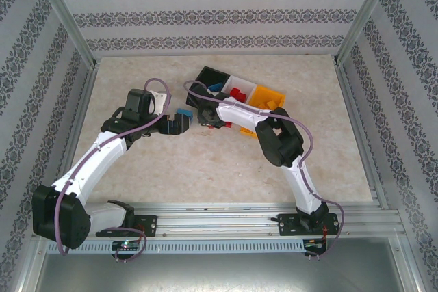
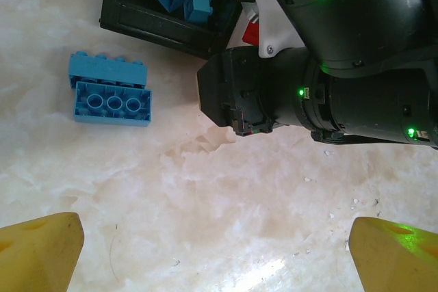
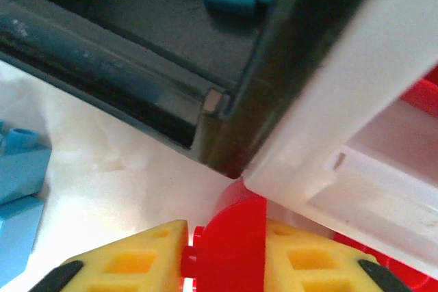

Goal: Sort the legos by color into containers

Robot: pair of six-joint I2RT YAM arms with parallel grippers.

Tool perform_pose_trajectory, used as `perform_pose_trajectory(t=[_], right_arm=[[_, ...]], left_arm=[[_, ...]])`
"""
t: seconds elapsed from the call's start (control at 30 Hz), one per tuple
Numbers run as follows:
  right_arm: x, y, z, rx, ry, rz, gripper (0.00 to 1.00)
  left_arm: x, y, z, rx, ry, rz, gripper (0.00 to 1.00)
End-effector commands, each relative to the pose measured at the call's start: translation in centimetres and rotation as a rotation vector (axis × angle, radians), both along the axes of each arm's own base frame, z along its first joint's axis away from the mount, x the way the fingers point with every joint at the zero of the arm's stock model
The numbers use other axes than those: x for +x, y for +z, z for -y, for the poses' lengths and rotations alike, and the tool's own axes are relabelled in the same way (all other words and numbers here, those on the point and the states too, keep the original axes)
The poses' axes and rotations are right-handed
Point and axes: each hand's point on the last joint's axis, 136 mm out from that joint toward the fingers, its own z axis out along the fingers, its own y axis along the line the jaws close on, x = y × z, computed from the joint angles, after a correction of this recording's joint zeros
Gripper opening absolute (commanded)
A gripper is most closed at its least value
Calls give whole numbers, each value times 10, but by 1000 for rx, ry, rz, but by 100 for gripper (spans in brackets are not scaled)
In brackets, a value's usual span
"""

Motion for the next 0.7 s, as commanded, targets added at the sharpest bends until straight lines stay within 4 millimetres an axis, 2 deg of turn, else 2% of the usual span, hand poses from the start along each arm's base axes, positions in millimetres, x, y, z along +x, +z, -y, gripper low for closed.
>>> perform_pose_trajectory(t=[0.0,0.13,0.2,0.27,0.37,0.47,0.67], right_arm=[[-6,2,10,-25,6,6,21],[-16,22,2,41,56,28,17],[-22,37,-5,114,79,41,17],[-27,53,-3,154,88,61,17],[-23,79,12,146,82,113,17],[-8,95,34,111,63,156,17],[29,96,73,79,10,168,17]], left_arm=[[0,14,-2,7,3,31,100],[0,14,-3,8,3,29,100],[0,13,-3,9,4,28,100],[0,12,-3,9,3,24,100],[0,10,-3,9,5,17,100],[0,6,-3,14,7,2,100],[2,-4,-4,31,11,-31,100]])
